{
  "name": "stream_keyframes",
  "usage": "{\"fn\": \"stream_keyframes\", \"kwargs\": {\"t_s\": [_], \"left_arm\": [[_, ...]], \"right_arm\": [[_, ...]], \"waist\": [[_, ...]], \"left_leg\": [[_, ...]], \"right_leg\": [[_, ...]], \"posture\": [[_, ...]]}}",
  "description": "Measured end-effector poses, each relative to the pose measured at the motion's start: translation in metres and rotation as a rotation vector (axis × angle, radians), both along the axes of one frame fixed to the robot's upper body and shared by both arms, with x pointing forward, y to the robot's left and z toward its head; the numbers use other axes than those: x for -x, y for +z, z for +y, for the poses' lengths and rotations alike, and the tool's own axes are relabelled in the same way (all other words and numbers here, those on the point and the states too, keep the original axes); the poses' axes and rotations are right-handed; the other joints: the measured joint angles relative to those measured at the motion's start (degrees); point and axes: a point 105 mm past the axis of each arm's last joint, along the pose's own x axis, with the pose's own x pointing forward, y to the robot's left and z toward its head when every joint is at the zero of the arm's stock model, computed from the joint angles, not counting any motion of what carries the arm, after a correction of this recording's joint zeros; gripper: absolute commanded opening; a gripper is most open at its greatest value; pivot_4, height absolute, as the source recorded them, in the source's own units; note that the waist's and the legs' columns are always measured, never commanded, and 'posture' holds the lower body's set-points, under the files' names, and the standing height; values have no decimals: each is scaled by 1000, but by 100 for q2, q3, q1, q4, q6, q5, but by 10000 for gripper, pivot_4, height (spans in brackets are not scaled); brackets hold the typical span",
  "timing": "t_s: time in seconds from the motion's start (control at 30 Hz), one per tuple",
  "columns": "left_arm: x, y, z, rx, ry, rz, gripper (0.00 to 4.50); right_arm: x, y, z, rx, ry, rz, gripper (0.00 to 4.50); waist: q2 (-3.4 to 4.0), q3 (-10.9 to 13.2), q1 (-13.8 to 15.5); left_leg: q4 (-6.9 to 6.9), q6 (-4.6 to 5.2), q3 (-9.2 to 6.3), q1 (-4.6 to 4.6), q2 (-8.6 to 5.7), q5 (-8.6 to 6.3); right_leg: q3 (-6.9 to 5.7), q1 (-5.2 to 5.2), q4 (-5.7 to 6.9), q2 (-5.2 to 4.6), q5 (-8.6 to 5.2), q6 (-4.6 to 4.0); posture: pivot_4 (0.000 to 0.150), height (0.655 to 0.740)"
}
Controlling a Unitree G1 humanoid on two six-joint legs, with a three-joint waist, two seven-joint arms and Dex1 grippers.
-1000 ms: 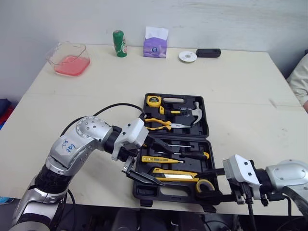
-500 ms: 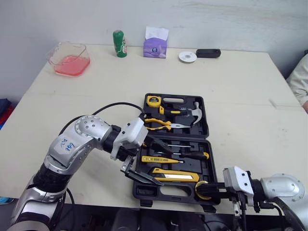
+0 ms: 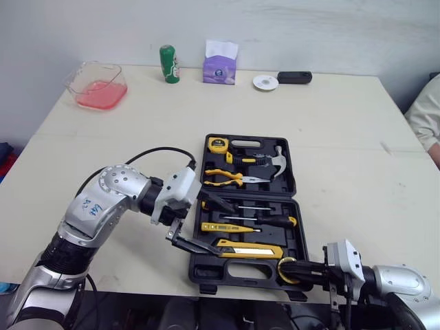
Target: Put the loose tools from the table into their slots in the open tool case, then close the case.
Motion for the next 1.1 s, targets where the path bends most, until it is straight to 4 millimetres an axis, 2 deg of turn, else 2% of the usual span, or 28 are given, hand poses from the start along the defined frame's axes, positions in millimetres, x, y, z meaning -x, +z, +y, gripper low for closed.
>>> {"fn": "stream_keyframes", "kwargs": {"t_s": [0.1,0.23,0.33,0.4,0.47,0.53,0.6,0.8,0.93,1.1], "left_arm": [[-23,-2,15,-3,187,-75,45000],[-46,-20,39,-53,397,-93,45000],[-55,-30,59,-72,504,-88,36869],[-65,-38,77,-87,606,-88,27733],[-71,-47,87,-106,655,-80,18019],[-76,-55,87,-107,670,-78,8735],[-81,-60,75,-91,657,-77,520],[-88,-61,42,-50,604,-79,520],[-88,-64,31,-45,589,-57,520],[-89,-67,25,-44,592,-42,520]], "right_arm": [[-18,31,-9,62,-12,-46,451],[-45,52,-28,111,-91,-102,451],[-75,54,-47,187,-200,-143,0],[-100,45,-74,334,-321,-141,0],[-109,32,-89,421,-369,-118,0],[-114,22,-85,446,-348,-106,0],[-118,17,-76,448,-320,-107,0],[-129,22,-64,459,-286,-153,0],[-132,18,-49,443,-255,-158,0],[-135,15,-47,455,-271,-149,0]], "waist": [[2,-1,-13],[-4,2,37],[-4,2,33],[-3,2,19],[-3,2,40],[-3,2,46],[-3,2,40],[-3,2,23],[-2,2,19],[-3,2,34]], "left_leg": [[-2,7,-5,0,5,-5],[-7,3,-6,-5,6,-4],[-1,3,6,-12,0,-2],[-1,12,17,-13,-9,-1],[-2,12,14,-19,-7,-1],[-3,9,14,-23,-5,0],[-1,8,24,-28,-7,1],[2,14,37,-21,-7,4],[1,13,37,-21,-6,4],[4,16,38,-23,-10,5]], "right_leg": [[-6,0,-2,2,-1,-3],[-16,-7,-5,13,-4,-8],[-21,-13,-4,6,-1,-2],[-23,-19,-4,-2,3,6],[-27,-22,-7,-3,2,5],[-29,-23,-7,0,1,4],[-42,-31,-3,1,3,7],[-48,-30,-2,2,9,18],[-47,-31,-1,1,9,18],[-45,-30,-2,-2,12,23]], "posture": [[1500,7244],[1500,7244],[1500,7244],[1500,7244],[1500,7244],[1500,7244],[1500,7244],[1500,7244],[1500,7244],[1500,7244]]}}
